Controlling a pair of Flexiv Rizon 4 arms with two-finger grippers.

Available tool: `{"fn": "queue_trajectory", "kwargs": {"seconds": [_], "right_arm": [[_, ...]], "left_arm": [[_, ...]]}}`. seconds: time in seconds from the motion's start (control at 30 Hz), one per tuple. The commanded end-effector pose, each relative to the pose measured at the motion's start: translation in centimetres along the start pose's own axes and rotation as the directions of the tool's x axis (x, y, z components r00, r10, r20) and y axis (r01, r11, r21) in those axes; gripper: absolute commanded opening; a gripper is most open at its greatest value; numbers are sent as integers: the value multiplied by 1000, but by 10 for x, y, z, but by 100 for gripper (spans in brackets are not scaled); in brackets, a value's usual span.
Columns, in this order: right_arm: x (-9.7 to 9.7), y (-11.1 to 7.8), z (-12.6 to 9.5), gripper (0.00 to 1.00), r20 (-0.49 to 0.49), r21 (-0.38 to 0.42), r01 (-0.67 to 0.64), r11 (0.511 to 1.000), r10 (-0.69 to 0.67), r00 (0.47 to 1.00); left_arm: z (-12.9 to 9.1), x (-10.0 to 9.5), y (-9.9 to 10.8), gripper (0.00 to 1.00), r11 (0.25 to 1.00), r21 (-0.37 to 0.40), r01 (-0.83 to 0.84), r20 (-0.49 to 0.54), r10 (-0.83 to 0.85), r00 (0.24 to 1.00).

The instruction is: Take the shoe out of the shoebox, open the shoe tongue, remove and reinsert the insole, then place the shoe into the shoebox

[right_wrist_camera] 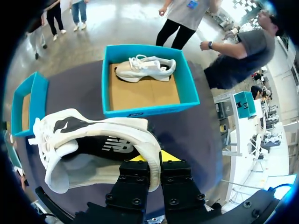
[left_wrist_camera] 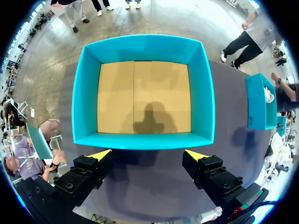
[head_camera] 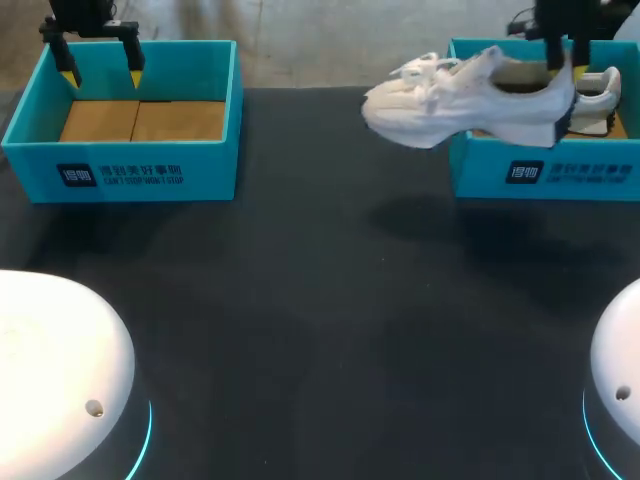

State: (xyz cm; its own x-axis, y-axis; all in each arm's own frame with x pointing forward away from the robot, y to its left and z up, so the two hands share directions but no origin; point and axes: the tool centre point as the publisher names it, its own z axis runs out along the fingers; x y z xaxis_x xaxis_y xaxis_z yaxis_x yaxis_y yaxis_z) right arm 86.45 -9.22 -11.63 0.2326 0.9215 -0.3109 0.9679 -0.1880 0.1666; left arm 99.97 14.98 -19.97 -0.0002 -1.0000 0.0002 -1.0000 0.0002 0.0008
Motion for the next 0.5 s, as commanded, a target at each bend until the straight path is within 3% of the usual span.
{"fn": "queue_trajectory", "kwargs": {"seconds": [0.03,0.5], "right_arm": [[21,-18,5,0,10,-23,-2,1000,3,1000],[59,-87,20,0,9,-31,-24,999,24,1000]], "left_arm": [[0,0,0,100,1000,0,0,0,0,1000],[0,0,0,100,1000,0,0,0,0,1000]]}}
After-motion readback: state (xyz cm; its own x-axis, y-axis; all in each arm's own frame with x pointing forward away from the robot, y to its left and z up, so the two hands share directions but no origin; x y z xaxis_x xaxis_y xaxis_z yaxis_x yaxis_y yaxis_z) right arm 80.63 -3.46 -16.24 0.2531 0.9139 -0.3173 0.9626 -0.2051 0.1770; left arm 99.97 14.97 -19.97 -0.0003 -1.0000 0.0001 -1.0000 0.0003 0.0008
